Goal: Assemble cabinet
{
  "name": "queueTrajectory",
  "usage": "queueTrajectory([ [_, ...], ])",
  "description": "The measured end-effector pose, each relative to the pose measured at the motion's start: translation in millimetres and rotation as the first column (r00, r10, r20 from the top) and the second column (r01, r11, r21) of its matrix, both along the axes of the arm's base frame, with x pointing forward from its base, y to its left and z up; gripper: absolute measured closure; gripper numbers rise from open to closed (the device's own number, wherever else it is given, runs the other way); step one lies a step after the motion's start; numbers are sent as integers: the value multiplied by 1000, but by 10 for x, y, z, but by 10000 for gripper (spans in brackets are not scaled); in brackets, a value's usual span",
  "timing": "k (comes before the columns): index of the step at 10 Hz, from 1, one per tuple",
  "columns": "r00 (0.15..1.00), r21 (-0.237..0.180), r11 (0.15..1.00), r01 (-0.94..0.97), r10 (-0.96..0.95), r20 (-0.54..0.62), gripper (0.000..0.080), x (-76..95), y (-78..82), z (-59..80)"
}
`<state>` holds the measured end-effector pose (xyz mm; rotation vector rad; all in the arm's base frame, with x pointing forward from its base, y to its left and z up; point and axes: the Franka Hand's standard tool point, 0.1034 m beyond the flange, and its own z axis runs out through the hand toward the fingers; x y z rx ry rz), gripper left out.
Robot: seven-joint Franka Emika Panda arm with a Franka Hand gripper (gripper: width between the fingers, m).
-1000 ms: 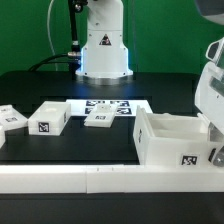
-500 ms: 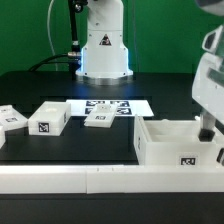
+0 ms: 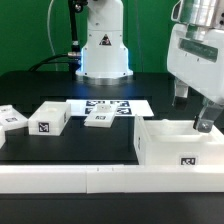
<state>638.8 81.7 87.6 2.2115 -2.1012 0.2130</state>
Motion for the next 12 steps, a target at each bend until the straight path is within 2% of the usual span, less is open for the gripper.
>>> queueTrajectory([
  [3,1000,0,1000,-12,12,-2,4,-5,-5,-2],
  [4,997,8,997,-79,79,2,4,-29,-97,57],
  [6,985,17,985,-173,173,-13,4,-190,-386,239],
  [10,986,16,986,-164,164,-16,4,-210,-387,225],
  [12,975,7,975,-220,220,-8,4,-212,-436,177],
])
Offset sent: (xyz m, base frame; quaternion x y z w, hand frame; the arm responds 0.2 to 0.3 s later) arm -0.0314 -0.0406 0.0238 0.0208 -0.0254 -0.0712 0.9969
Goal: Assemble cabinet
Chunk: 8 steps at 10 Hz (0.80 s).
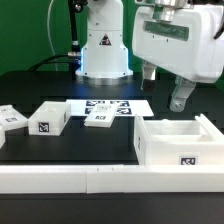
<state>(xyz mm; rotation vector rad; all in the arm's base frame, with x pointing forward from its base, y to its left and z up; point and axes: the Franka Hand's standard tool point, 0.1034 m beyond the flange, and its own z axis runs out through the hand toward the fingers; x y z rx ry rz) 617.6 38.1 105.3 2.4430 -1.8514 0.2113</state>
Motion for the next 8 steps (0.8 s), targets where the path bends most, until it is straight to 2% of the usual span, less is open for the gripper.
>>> queueTrajectory([
  [1,997,7,997,-75,75,5,4,-76,-132,-6],
  [3,976,9,977,-214,214,-40,4,-549,-708,-82],
  [4,978,3,980,-199,199,-55,4,-654,-812,-129],
  [6,976,4,978,-210,210,-53,4,-629,-771,-128],
  [8,971,-1,972,-235,234,-43,4,-628,-809,-134],
])
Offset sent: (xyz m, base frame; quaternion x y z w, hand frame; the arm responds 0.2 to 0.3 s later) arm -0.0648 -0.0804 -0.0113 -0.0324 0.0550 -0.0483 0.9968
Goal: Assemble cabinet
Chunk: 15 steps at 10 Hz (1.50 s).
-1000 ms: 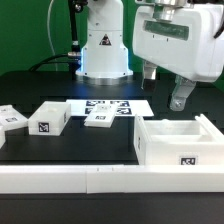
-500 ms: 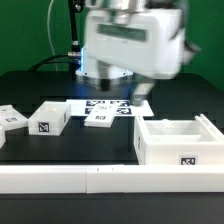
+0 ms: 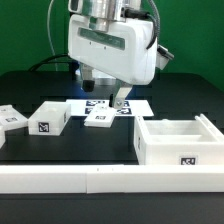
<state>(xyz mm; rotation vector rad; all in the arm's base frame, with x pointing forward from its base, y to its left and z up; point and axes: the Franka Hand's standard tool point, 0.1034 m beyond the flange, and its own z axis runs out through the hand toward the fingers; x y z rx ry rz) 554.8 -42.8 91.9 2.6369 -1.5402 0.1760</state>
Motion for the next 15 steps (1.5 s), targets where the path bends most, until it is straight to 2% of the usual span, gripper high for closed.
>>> queueTrajectory([
  [1,999,-3,999,-33,33,29,4,-57,-145,-25],
  [4,993,-13,994,-111,111,27,4,-628,-948,-36],
  [5,996,-16,996,-84,85,21,4,-694,-1066,-46],
  [8,995,-18,995,-96,96,17,4,-685,-1035,-63],
  [9,993,-14,993,-118,119,19,4,-735,-1085,-74],
  [10,995,14,996,-92,92,26,4,-937,-1308,-116],
  [11,992,11,992,-122,122,12,4,-1112,-1510,-155],
  [12,992,-13,992,-123,123,11,4,-1329,-1697,-207],
  [13,993,-48,992,-118,118,3,4,-1482,-1710,-278],
  [14,992,-28,992,-126,125,-6,4,-1456,-1641,-295],
  [15,992,-33,991,-126,126,-1,4,-1440,-1661,-282],
])
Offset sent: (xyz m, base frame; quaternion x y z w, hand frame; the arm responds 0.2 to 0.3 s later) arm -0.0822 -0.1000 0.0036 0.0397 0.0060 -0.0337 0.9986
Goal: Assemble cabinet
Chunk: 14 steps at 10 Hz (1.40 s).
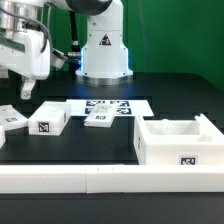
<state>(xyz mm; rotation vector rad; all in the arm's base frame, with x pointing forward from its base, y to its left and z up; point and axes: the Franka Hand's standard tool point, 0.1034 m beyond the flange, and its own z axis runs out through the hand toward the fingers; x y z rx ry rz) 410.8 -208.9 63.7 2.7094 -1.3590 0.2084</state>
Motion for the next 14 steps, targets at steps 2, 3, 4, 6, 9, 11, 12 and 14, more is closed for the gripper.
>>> queueTrajectory([
  [2,1000,-21,1000,0,0,-4,4,-83,-118,-44],
  [3,1000,-41,999,9,-9,-16,4,-154,-211,-116],
  [4,999,-44,999,8,-9,-33,4,-189,-269,-192],
  [6,999,-55,998,9,-12,-46,4,-232,-322,-281],
  [9,999,-50,999,10,-12,-44,4,-191,-232,-301],
  [11,999,-50,999,10,-12,-45,266,-192,-231,-304],
  [12,999,-50,999,10,-12,-45,400,-194,-231,-305],
  [14,999,-50,999,10,-12,-47,583,-198,-232,-310],
])
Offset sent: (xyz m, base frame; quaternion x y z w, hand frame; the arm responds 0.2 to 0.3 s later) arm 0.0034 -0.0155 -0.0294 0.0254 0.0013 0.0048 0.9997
